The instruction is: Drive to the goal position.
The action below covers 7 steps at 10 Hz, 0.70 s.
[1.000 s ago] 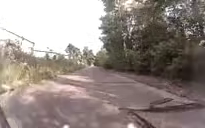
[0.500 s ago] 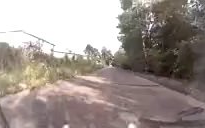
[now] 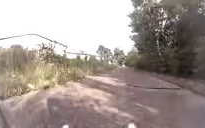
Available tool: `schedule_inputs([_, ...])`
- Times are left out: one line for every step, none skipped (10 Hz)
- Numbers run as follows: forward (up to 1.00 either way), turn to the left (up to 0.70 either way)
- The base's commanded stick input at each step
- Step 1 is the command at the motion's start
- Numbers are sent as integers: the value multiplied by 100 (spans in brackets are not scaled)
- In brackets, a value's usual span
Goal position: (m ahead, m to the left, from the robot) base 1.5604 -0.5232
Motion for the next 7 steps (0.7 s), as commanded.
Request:
schedule_inputs([70,0])
schedule_inputs([70,0])
schedule_inputs([70,0])
schedule_inputs([70,0])
schedule_inputs([70,0])
schedule_inputs([70,0])
schedule_inputs([70,0])
